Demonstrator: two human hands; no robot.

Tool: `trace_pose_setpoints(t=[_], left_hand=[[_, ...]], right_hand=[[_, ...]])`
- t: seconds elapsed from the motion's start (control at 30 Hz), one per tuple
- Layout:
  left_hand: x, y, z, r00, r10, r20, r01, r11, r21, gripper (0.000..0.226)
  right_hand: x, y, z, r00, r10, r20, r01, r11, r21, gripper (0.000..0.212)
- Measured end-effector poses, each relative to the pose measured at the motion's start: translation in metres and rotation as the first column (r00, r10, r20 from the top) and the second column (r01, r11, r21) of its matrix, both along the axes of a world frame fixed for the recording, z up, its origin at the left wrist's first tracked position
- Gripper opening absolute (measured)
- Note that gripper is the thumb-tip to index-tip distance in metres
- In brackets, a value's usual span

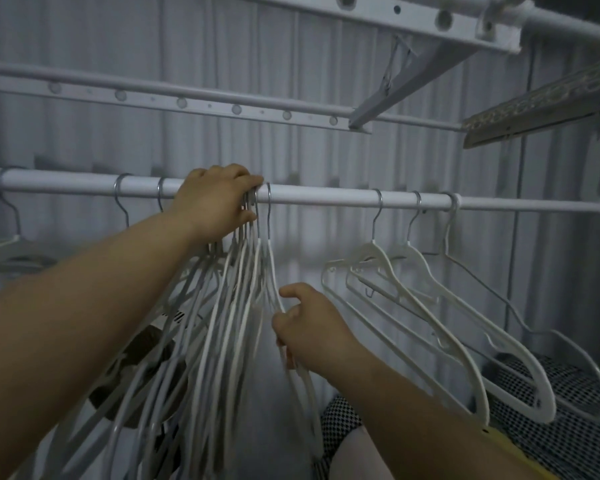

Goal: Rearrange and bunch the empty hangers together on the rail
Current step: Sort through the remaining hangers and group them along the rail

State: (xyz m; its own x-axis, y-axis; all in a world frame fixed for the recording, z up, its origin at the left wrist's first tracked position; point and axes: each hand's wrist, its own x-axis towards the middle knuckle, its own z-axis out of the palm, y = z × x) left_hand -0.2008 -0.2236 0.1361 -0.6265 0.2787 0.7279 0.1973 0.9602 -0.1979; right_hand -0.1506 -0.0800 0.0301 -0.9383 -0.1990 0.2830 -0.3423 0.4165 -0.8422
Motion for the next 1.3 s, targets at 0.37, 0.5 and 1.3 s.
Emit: trace_pose_setpoints(t=[0.37,0.5,1.3], left_hand=[[0.0,0.0,-0.003,1.0,-0.015,-0.02,0.016,0.999,0.027,0.057],[0.002,0.002,-0.003,1.0,-0.011,-0.009,0.011,1.0,0.028,0.058],[0.014,-0.006,0.0,0.998,-0.055,-0.018,0.056,0.997,0.06,0.061]], right_hand=[[-0.004,0.048,-0.001,0.983,-0.181,-0.031,0.179,0.982,-0.063,0.038],[-0.002,0.058,-0.001,0.977,-0.209,-0.037,0.205,0.974,-0.095,0.039],[0.015,0.058,0.016,0.859,-0.306,-0.41,0.418,0.882,0.218,0.048]])
